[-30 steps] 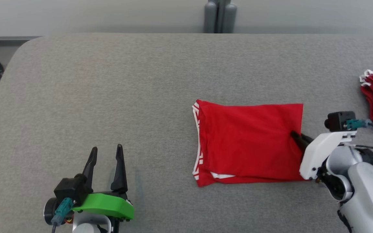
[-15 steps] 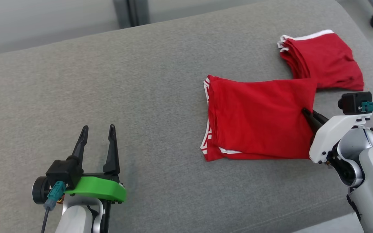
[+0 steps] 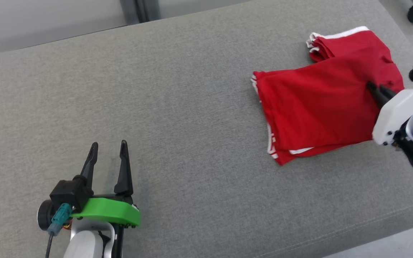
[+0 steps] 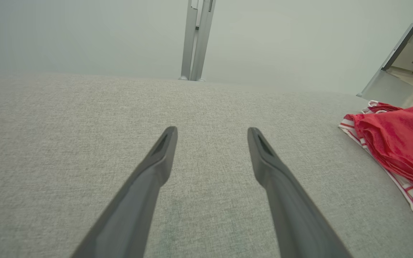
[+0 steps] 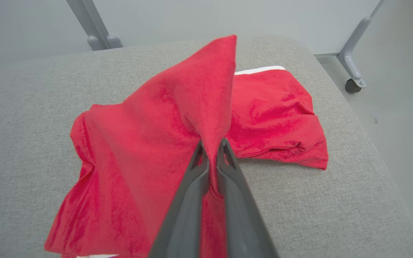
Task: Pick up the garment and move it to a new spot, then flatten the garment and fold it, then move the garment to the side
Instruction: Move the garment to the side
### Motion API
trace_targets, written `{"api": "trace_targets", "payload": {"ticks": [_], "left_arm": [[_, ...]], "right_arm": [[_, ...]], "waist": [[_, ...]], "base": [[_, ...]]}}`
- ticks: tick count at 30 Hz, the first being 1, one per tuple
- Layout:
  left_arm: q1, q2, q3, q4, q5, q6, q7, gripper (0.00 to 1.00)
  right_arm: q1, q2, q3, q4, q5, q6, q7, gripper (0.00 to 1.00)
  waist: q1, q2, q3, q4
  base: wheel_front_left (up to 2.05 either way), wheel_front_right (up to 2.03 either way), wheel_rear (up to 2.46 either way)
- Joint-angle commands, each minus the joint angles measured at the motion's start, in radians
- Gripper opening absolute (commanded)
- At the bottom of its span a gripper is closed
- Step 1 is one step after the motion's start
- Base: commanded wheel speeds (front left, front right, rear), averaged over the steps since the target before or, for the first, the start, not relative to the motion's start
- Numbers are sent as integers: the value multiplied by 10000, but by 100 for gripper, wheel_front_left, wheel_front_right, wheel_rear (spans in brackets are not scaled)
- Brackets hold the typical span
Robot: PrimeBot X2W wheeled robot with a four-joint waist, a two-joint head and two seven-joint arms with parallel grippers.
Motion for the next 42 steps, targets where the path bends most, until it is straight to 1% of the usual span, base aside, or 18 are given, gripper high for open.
{"api": "trace_targets", "payload": {"ticks": [1, 4, 9, 18, 23, 28, 32, 36, 37, 38, 39, 42], "left_arm": [[154, -3, 12, -53, -52, 36, 3, 100], [238, -23, 11, -80, -160, 65, 3, 100], [368, -37, -43, -188, -387, 193, 2, 100], [362, -34, -231, -320, -570, 329, 2, 100], [277, -34, -322, -352, -404, 336, 3, 100], [84, -33, -332, -364, -228, 219, 3, 100], [-9, -32, -376, -314, -28, 111, 3, 100], [-162, -30, -440, -281, 181, 15, 3, 100], [-182, -30, -449, -265, 239, -11, 2, 100], [-203, -30, -457, -258, 271, -20, 3, 100], [-228, -32, -454, -258, 294, -42, 2, 100], [-265, -30, -439, -223, 359, -75, 2, 100]], "right_arm": [[-208, -196, -148, -98, -140, -8, 210, 0], [-550, -660, -488, -198, -472, -8, 700, 0], [-1056, -1068, -975, -217, -904, -8, 1336, 0], [-1528, -1725, -1827, -16, -1588, -8, 2056, 0], [-1447, -2057, -2379, 405, -2017, -8, 2200, 0], [-1394, -2507, -2891, 925, -2608, -8, 2117, 0], [-1418, -2544, -3379, 1376, -3049, -8, 1994, 0], [-1583, -2501, -3874, 1712, -3679, -8, 1487, 0], [-1634, -2500, -4028, 1852, -3940, -10, 1296, 5], [-1640, -2506, -4112, 1971, -4217, -10, 1148, 36], [-1696, -2494, -4216, 2014, -4580, -10, 868, 100], [-1780, -2279, -4530, 2302, -5531, -10, 283, 100]], "waist": [[0, 0, -526, 793], [0, 0, -621, 1180], [0, 0, -655, 1658], [0, 0, -562, 2188], [0, 0, -324, 2444], [0, 0, 52, 2681], [0, 0, 364, 2882], [0, 0, 707, 3094], [0, 0, 785, 3138], [0, 0, 851, 3169], [0, 0, 905, 3194], [0, 0, 976, 3225]], "base": [[0, 0, 0], [0, 0, 0], [0, 0, 0], [0, 0, 0], [0, 0, 0], [0, 0, 0], [0, 0, 0], [0, 0, 0], [0, 0, 0], [0, 0, 0], [0, 0, 0], [0, 0, 0]]}}
